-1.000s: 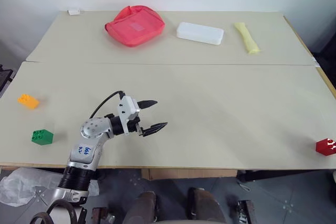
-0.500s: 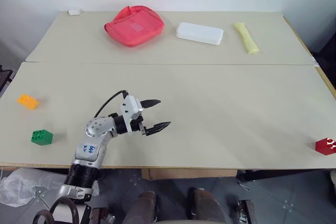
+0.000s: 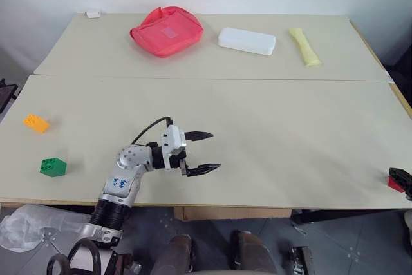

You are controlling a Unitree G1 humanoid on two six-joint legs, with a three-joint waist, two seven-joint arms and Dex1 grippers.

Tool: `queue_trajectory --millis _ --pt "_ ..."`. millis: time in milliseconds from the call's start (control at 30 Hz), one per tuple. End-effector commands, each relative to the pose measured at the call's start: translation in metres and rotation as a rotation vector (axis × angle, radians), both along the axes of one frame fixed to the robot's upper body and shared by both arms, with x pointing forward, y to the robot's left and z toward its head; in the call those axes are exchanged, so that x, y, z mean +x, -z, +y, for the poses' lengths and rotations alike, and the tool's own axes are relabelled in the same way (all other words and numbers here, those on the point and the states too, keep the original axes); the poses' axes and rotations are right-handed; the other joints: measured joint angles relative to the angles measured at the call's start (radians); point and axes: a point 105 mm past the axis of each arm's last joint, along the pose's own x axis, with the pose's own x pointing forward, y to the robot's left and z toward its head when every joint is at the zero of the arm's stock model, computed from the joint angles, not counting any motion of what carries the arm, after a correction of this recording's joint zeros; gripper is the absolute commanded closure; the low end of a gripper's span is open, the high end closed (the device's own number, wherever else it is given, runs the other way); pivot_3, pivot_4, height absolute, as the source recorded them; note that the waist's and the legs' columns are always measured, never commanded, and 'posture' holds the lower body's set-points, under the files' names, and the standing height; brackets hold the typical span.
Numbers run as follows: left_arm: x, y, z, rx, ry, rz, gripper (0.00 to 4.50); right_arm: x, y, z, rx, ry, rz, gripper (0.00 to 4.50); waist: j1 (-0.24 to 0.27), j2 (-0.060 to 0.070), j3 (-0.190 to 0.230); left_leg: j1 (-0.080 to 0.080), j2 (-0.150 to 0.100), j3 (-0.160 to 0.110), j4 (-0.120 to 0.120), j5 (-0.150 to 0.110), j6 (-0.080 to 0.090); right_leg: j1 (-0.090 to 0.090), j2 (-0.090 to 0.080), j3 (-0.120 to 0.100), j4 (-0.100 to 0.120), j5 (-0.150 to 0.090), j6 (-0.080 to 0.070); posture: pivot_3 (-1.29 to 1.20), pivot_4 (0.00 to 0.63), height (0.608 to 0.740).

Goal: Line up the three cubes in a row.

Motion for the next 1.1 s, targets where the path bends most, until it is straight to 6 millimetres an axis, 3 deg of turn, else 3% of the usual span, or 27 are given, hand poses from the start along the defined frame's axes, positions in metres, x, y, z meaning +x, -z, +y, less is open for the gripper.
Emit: queue_trajectory --millis 33,233,333,567,767,833,900,967,1100 --pt "-0.006 -0.016 -0.01 -0.021 0.048 -0.07 0.0 0.001 0.008 -0.008 -0.034 0.035 0.025 0.02 0.0 0.0 0.0 0.0 0.0 0.0 0.0 0.0 0.0 0.0 0.0 0.0 0.0 0.0 0.0 0.0 0.15 0.74" --pt "-0.006 -0.018 -0.009 -0.024 0.035 -0.071 0.0 0.009 0.023 -0.019 -0.054 0.065 0.042 0.02 -0.002 0.0 0.0 0.0 0.0 0.0 0.0 0.0 0.0 0.0 0.0 0.0 0.0 0.0 0.0 0.0 0.15 0.74" --pt "-0.005 -0.019 -0.006 -0.02 0.025 -0.077 0.0 0.015 0.023 -0.024 -0.063 0.085 0.021 0.6 -0.002 0.0 0.0 0.0 0.0 0.001 0.0 0.0 0.0 0.0 0.001 0.001 0.0 0.0 0.0 0.0 0.15 0.74" --pt "-0.001 -0.02 0.002 -0.022 -0.025 -0.083 0.0 0.023 0.026 -0.012 -0.027 0.021 0.006 2.91 -0.001 0.0 0.0 0.0 0.0 0.001 0.0 0.0 0.0 -0.001 0.001 0.001 0.001 0.0 0.0 0.0 0.15 0.74" --pt "0.001 -0.017 0.017 -0.01 -0.099 -0.083 0.0 0.051 -0.001 0.008 -0.029 -0.127 -0.057 3.01 -0.008 0.001 -0.001 0.001 0.0 0.002 0.0 0.0 0.0 -0.001 0.001 0.002 0.001 0.0 0.0 0.0 0.15 0.74" --pt "0.002 -0.017 0.021 -0.008 -0.121 -0.085 0.0 0.065 -0.012 0.029 -0.031 -0.272 -0.09 3.01 -0.008 0.002 -0.001 0.001 0.001 0.003 0.0 0.0 0.0 -0.001 0.001 0.003 0.002 0.0 0.0 0.0 0.15 0.74" --pt "0.004 -0.018 0.03 -0.026 -0.174 -0.077 0.0 0.084 -0.032 0.082 -0.055 -0.593 -0.157 3.01 -0.009 0.002 -0.001 0.001 0.001 0.003 0.0 0.0 0.0 -0.002 0.001 0.003 0.002 0.0 0.0 0.0 0.15 0.74" --pt "0.003 -0.017 0.039 -0.039 -0.22 -0.06 0.0 0.088 -0.044 0.129 -0.088 -0.901 -0.194 3.01 -0.013 0.002 -0.001 0.001 0.001 0.003 0.0 0.0 0.0 -0.002 0.002 0.003 0.002 0.0 0.0 0.0 0.15 0.74" --pt "-0.008 -0.001 0.061 -0.003 -0.302 -0.014 0.0 0.104 -0.035 0.183 -0.226 -1.285 -0.116 3.01 -0.022 0.001 0.0 0.001 0.002 0.003 0.0 0.0 0.0 -0.002 0.003 0.003 0.001 0.0 0.0 0.0 0.15 0.74"
